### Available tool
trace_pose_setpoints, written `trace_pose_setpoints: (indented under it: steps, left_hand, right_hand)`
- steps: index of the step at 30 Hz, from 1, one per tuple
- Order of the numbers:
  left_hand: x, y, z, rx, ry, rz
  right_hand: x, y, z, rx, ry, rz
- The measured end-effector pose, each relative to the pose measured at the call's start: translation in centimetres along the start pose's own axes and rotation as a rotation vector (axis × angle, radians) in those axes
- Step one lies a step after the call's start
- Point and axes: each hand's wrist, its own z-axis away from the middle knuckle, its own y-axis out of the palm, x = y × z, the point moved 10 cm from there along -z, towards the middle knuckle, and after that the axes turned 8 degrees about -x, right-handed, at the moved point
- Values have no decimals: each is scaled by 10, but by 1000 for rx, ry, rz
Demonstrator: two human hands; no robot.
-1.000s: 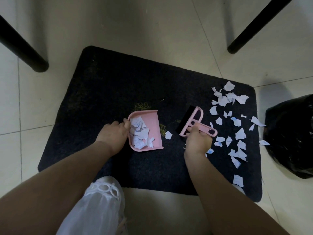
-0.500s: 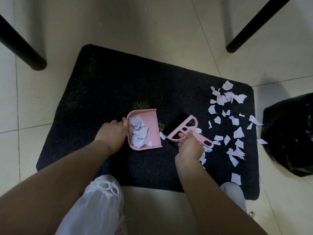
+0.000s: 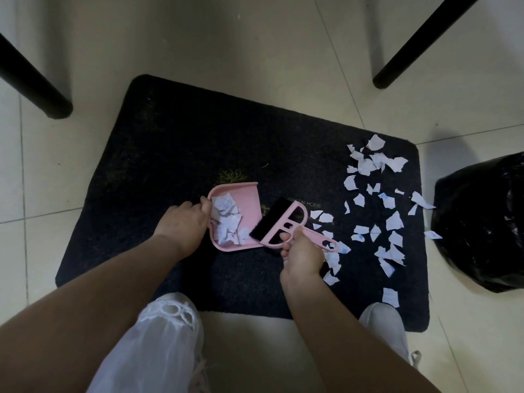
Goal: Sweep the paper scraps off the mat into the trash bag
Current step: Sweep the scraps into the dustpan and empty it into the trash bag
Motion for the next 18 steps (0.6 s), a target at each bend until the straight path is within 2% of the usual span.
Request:
trace_pose_setpoints:
  steps: [3,12,14,18]
  left_hand:
    - [0,-1,0,5,-4,28]
    - [-20,-29,-12,-64,57,158]
    - [-35,-32,-19,-63,81,175]
    - [-65,-32,-31,-62,148,143]
  right_hand:
    - [13,-3,-1,8,-46,-18]
    - [84,-44,-25,-123,-195,-19]
    - [102,-59,-37,-172,-292,68]
    - [138,-79,-53,-303,-559,463]
